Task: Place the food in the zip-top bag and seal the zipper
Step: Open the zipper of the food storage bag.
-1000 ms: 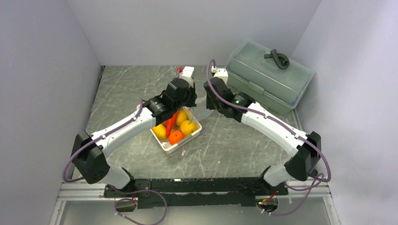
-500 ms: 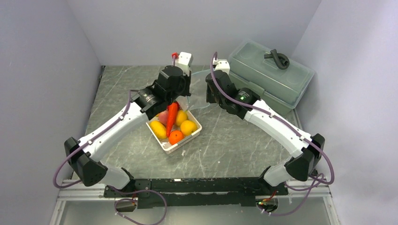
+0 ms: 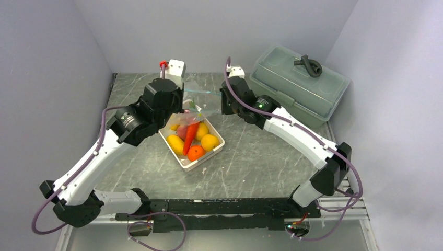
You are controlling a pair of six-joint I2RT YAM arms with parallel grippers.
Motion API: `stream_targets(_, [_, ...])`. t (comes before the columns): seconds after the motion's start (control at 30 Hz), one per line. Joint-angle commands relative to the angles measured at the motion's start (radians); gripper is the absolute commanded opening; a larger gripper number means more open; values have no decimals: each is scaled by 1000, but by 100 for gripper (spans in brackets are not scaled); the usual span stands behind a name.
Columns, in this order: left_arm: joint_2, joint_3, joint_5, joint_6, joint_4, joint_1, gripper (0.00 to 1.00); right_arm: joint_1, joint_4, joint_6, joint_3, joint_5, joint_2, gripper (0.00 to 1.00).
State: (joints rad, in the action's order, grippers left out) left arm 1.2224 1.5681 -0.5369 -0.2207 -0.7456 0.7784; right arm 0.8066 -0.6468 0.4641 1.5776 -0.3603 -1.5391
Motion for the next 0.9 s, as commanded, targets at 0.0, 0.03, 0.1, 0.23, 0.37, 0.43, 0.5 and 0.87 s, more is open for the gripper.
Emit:
stream_targets(0.0, [-53, 0, -137, 32, -79, -2, 0, 0, 49, -13, 25, 62, -24, 0])
stream_targets(0.03, [-61, -4, -151, 32, -86, -1, 0, 0, 57, -14, 22, 78, -28, 0])
stream_targets(0.1, [-69, -1, -174, 31, -108, -2, 0, 1, 66, -13, 23, 98, -39, 0])
stream_targets(0.23, [-66, 9, -211, 37, -145, -2, 0, 7, 105, -19, 38, 171, -55, 0])
stream_targets(0.37, [-68, 19, -232, 41, -169, -2, 0, 19, 153, -27, 74, 273, -79, 6])
stream_targets(0.43, [-72, 21, -251, 43, -178, -1, 0, 32, 164, -39, 98, 306, -91, 12])
stream_targets(0.5, [-75, 21, -265, 47, -186, -2, 0, 40, 172, -53, 119, 328, -101, 18])
stream_targets(0.87, [-83, -34, -367, 59, -209, -2, 0, 59, 177, -103, 198, 403, -75, 51])
